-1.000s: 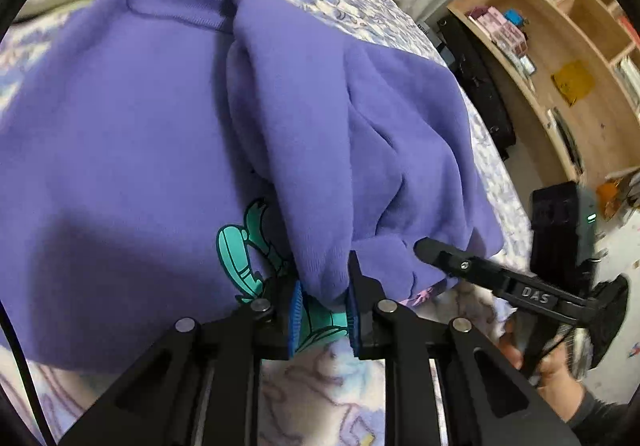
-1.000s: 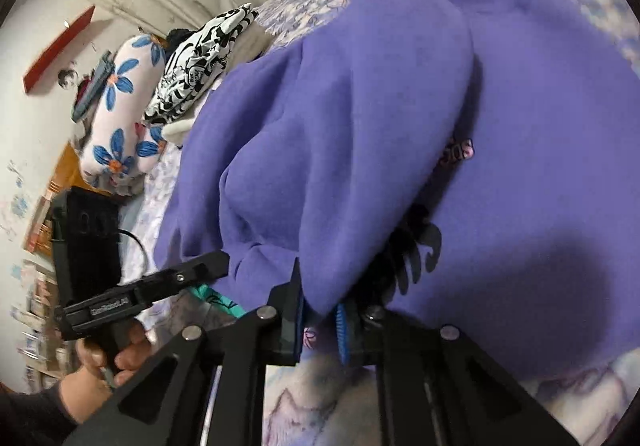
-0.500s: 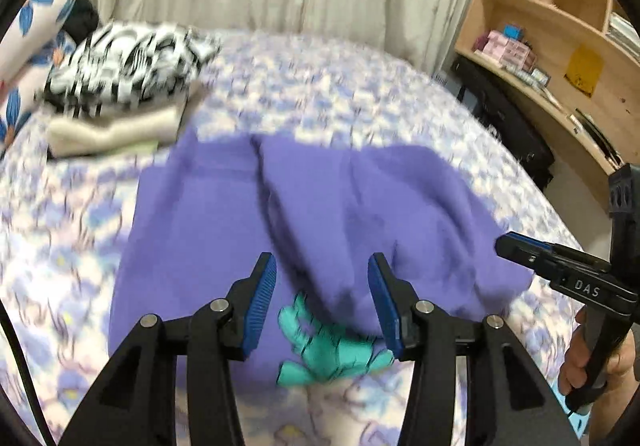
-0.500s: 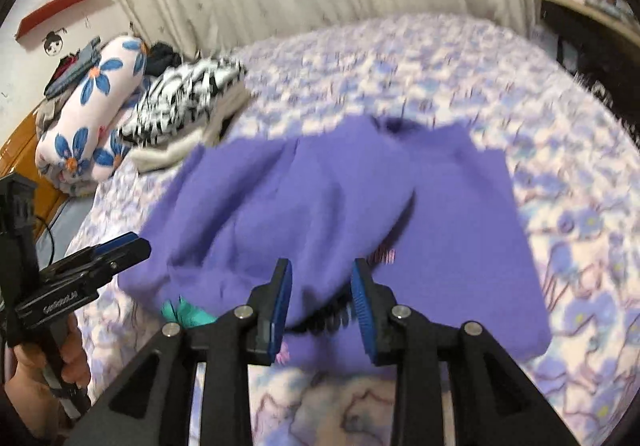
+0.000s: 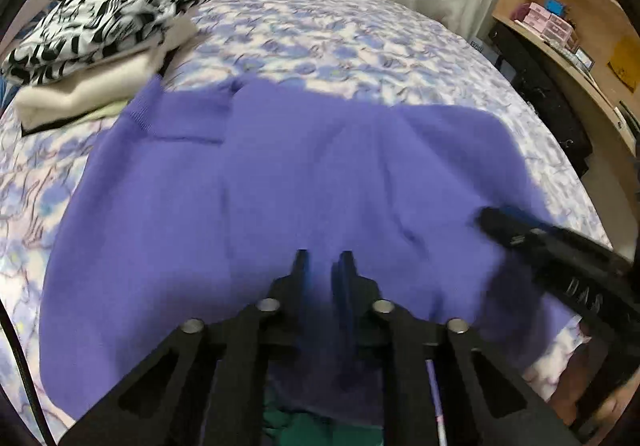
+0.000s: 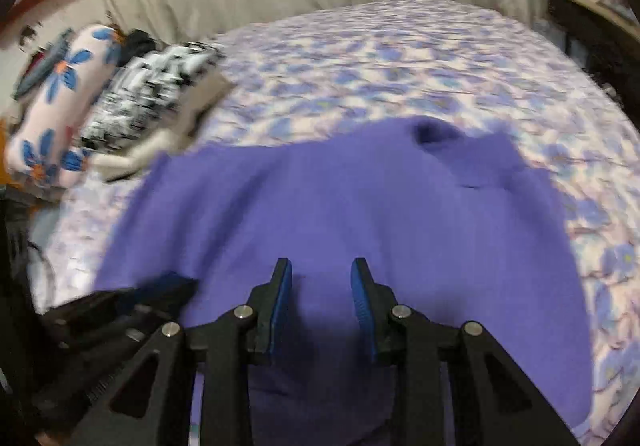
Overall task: Fold large clothes
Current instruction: 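Pinch the hood edge with the left tool and tuck it flat, then open the left tool and withdraw both tools from the folded hoodie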
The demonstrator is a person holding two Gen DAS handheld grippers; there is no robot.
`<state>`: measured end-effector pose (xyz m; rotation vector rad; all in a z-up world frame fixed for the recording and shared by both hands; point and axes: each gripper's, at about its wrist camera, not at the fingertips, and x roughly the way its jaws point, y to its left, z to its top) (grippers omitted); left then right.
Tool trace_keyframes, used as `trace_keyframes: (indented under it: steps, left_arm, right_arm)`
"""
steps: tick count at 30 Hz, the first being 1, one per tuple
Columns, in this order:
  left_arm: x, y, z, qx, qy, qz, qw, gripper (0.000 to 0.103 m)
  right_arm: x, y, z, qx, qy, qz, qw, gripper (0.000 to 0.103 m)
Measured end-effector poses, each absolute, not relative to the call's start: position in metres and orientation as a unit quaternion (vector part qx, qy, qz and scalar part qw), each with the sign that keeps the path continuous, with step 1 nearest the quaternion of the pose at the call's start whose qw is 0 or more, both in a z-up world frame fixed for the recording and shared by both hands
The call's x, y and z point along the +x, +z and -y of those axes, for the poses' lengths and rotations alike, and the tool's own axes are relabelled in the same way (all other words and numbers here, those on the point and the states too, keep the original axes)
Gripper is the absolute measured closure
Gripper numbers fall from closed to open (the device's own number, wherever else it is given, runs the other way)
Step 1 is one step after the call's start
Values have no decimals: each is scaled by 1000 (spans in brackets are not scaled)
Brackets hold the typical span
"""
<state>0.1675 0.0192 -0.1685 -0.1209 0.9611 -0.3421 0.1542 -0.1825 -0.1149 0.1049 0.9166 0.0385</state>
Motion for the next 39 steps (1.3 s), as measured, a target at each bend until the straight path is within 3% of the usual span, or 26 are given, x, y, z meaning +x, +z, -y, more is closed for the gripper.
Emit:
trace_keyframes:
  steps: [7,8,9,18,27,29,39]
  left_arm:
    - [152,-176,-36,-73,-187,-448,871,93]
    - [152,-176,-35,-72,-185,-447,872,93]
    - [153,-175,-35,-72,-184,-448,872,93]
    - [148,-159,-35,-67,-178,-452,872,91]
    - [125,-138,-43,-67,-165,-453,874,70]
    - [117,-132,-48,-66,-161,-451,876,60]
    - [69,-109,-70,-36,-147,-432,889,55]
  right_arm:
    - [121,-135,225,76,-17,-446,892,73]
    - [118,-138,221,60,-38,-453,889,59]
    - [116,-140,219,57,-43,-451,889,56]
    - [110,-129,210,55,-38,-448,892,56]
    - [92,-103,200,74,-36,-433,898,56]
    - [86,-98,199,78,-34,-429,899,56]
    - [53,-83,175,57,-7,-428,902,56]
